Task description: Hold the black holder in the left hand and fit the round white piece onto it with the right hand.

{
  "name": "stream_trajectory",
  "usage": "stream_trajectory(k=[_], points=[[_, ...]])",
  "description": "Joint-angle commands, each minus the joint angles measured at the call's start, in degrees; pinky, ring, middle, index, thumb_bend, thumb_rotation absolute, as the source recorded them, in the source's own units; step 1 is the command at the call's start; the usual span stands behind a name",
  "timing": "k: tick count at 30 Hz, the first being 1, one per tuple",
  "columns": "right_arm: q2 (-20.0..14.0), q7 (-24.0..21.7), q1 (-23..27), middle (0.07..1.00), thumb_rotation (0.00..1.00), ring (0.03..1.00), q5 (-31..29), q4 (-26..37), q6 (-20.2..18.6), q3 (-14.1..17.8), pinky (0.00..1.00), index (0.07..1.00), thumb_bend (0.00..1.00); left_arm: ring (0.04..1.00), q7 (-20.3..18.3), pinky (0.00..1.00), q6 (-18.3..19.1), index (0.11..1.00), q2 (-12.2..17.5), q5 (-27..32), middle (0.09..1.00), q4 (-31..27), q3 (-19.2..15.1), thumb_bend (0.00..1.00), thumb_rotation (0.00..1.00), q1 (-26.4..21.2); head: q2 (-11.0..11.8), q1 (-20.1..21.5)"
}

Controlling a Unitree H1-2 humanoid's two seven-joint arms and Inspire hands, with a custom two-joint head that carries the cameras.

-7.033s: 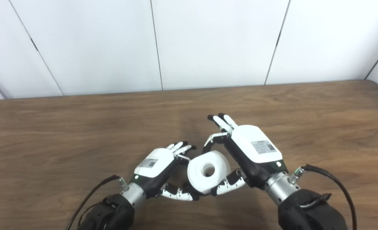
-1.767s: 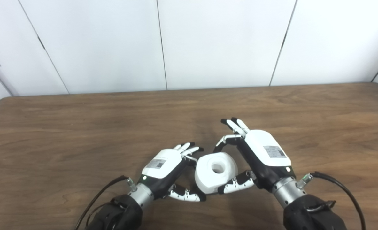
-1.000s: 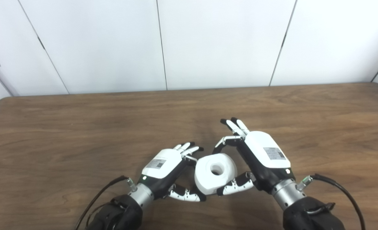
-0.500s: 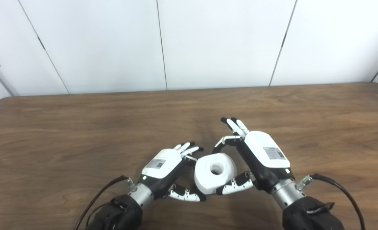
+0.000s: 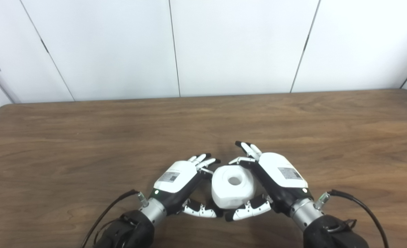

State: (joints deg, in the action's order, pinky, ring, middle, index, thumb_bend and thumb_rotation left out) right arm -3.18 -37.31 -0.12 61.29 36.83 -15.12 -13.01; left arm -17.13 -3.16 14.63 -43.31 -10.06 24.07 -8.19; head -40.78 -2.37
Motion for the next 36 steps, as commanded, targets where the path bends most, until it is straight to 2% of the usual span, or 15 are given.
stream_trajectory(k=[1,27,31,33,36], points=[[0.3,0.5,1.5,0.993,0.35,1.000,-0.3,1.7,0.4,-0.1,0.82,0.722,0.92,1.000,1.0,1.00,-1.1,0.481,-0.3,-0.3,0.935,-0.2,0.2,0.52,0.05,-1.0,0.0,0.1],[0.2,1.4,1.6,0.996,0.34,1.000,-1.6,1.2,0.6,-0.1,0.82,0.734,0.94,1.000,0.5,1.00,-0.1,0.482,-0.1,-0.8,0.941,0.1,0.1,0.52,0.05,-1.1,0.9,0.5],[0.2,1.2,1.7,1.000,0.38,1.000,-2.3,1.2,0.3,0.0,0.83,0.846,0.98,1.000,0.4,1.00,0.0,0.482,0.0,-0.8,0.942,0.3,0.0,0.52,0.05,-1.2,1.2,0.6],[0.2,0.9,1.8,1.000,0.43,1.000,-2.4,1.2,0.1,0.1,0.83,0.964,1.00,1.000,0.3,1.00,0.0,0.482,0.1,-0.9,0.944,0.3,0.1,0.52,0.05,-1.3,1.3,0.7],[0.1,0.1,2.0,1.000,0.47,1.000,-2.9,1.3,-0.6,0.3,0.83,0.997,1.00,1.000,0.4,1.00,0.0,0.482,0.0,-0.7,0.945,0.5,0.1,0.52,0.05,-1.2,1.5,0.7]])
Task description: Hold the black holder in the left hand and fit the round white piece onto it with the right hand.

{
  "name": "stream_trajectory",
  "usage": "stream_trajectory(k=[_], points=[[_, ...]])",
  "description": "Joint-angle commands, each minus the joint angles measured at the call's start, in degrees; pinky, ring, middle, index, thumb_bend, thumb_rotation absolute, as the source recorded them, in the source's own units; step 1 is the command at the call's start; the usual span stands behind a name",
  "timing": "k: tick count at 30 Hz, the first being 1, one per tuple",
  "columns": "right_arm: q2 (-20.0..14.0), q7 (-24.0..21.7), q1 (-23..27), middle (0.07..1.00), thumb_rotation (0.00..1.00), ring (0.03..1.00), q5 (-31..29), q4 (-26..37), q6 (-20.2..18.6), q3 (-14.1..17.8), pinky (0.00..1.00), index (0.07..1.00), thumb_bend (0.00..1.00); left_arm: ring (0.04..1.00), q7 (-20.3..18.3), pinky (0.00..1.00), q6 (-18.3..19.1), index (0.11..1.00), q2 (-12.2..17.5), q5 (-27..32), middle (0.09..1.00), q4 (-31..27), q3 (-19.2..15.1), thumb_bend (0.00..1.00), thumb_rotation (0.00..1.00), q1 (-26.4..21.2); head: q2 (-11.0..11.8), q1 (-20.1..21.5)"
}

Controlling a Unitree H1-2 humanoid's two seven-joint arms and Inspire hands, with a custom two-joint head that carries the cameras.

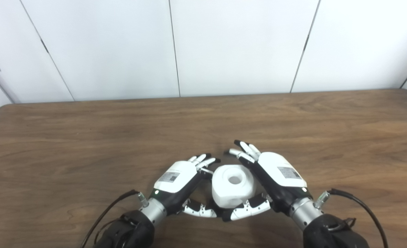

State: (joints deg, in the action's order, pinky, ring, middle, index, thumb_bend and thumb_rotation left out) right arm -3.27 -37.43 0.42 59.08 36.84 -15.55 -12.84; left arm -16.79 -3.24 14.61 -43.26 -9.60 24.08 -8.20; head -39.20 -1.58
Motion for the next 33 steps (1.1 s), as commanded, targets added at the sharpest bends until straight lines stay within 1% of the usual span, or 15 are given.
stream_trajectory(k=[1,10,15,19,22,24,29,33], points=[[0.1,0.0,1.6,1.000,0.47,1.000,-1.1,1.4,-0.4,0.4,0.83,0.999,1.00,1.000,0.2,1.00,-0.1,0.482,0.0,-0.8,0.945,0.1,0.1,0.52,0.05,-1.2,-0.1,0.0],[-1.4,-0.6,2.4,1.000,0.49,1.000,-2.6,1.8,-1.5,1.5,0.78,1.000,1.00,1.000,0.5,1.00,-0.5,0.482,0.2,-0.6,0.944,0.6,-0.1,0.52,0.05,-1.3,0.3,0.3],[-2.5,-1.6,2.7,1.000,0.48,1.000,-3.3,2.6,-2.9,2.2,0.79,1.000,1.00,1.000,0.7,1.00,-0.8,0.482,0.3,-0.7,0.944,1.0,0.0,0.52,0.05,-1.3,0.6,0.6],[-4.3,-3.1,3.1,1.000,0.46,1.000,-4.7,3.1,-4.4,4.1,0.83,1.000,1.00,1.000,0.7,1.00,-0.9,0.482,0.5,-0.6,0.945,1.1,-0.1,0.52,0.05,-1.4,0.8,0.9],[-6.0,-4.0,3.2,1.000,0.45,1.000,-5.2,3.5,-5.5,5.4,0.82,1.000,1.00,1.000,1.1,1.00,-1.4,0.482,0.7,-0.5,0.941,1.4,-0.2,0.52,0.05,-1.3,1.0,1.1],[-7.8,-4.2,3.2,1.000,0.44,1.000,-6.8,3.5,-6.3,6.9,0.82,1.000,1.00,1.000,1.0,1.00,-1.4,0.482,0.8,-0.3,0.942,1.2,-0.4,0.52,0.05,-1.3,1.0,1.2],[-11.4,-1.8,1.8,1.000,0.46,1.000,-10.8,3.3,-6.3,10.9,0.80,1.000,1.00,1.000,0.6,1.00,-1.2,0.482,1.2,-0.2,0.946,1.1,-0.6,0.52,0.05,-1.3,1.2,1.7],[-13.0,-0.6,0.4,1.000,0.44,1.000,-12.6,3.6,-7.0,13.1,0.88,1.000,1.00,1.000,0.7,1.00,-1.3,0.482,1.4,0.0,0.947,1.2,-0.7,0.52,0.05,-1.2,1.3,2.0]])
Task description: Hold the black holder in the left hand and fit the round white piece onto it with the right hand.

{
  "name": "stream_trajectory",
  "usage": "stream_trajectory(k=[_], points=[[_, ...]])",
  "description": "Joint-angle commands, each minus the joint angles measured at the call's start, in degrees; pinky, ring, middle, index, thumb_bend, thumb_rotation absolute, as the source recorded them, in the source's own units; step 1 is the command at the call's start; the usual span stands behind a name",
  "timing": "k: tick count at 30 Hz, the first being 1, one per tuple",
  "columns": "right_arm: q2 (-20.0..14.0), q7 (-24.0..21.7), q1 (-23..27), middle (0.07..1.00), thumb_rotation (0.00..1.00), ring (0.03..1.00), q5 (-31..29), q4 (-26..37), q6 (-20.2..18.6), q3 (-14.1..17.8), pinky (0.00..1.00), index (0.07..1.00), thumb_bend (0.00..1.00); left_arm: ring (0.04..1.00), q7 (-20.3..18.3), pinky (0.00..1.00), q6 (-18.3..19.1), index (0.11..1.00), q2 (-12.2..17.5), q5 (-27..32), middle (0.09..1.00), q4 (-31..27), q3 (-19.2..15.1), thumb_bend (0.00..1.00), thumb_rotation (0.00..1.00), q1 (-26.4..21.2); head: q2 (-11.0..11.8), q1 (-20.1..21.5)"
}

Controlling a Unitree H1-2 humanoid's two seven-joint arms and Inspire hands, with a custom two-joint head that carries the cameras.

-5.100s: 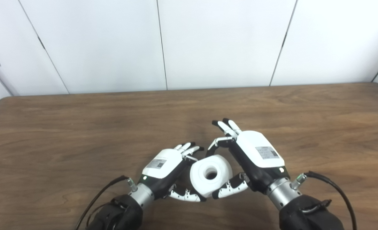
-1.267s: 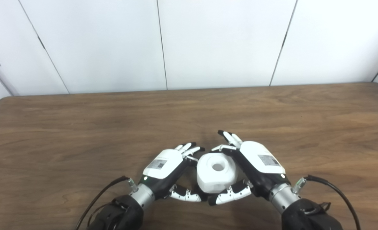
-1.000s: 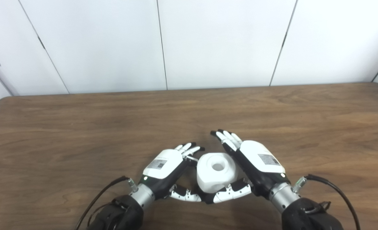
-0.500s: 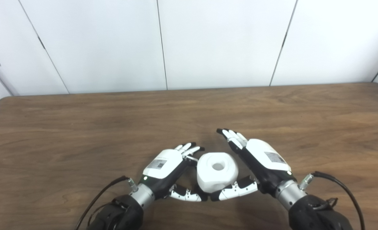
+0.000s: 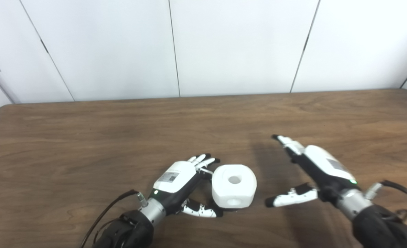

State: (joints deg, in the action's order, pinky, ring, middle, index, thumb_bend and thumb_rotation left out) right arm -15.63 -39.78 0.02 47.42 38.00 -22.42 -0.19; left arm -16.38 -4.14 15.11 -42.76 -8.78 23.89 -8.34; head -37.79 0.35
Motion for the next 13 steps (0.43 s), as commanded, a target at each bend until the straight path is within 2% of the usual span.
stream_trajectory(k=[1,3,8,13], points=[[-1.0,1.5,0.6,1.000,0.43,1.000,-0.8,2.6,-0.5,0.7,0.91,1.000,1.00,1.000,0.4,1.00,-0.5,0.482,1.0,-0.5,0.946,0.5,-0.5,0.52,0.05,-1.1,0.0,0.0],[-1.6,1.4,0.3,1.000,0.43,1.000,-0.9,2.7,-0.8,0.8,0.95,1.000,1.00,1.000,0.7,1.00,-0.9,0.482,1.1,-0.4,0.945,0.7,-0.5,0.52,0.05,-1.1,0.0,0.0],[-2.5,1.9,-0.5,1.000,0.43,1.000,-2.3,2.5,-1.2,1.0,0.90,1.000,1.00,1.000,1.7,1.00,-1.9,0.482,1.1,-0.3,0.939,1.4,-0.7,0.52,0.05,-1.0,0.1,0.2],[-2.4,1.7,-0.3,1.000,0.42,1.000,-1.7,2.8,-2.0,0.2,0.89,1.000,1.00,1.000,2.3,1.00,-2.4,0.482,1.0,-0.4,0.937,1.8,-0.9,0.52,0.05,-0.9,0.1,0.2]])
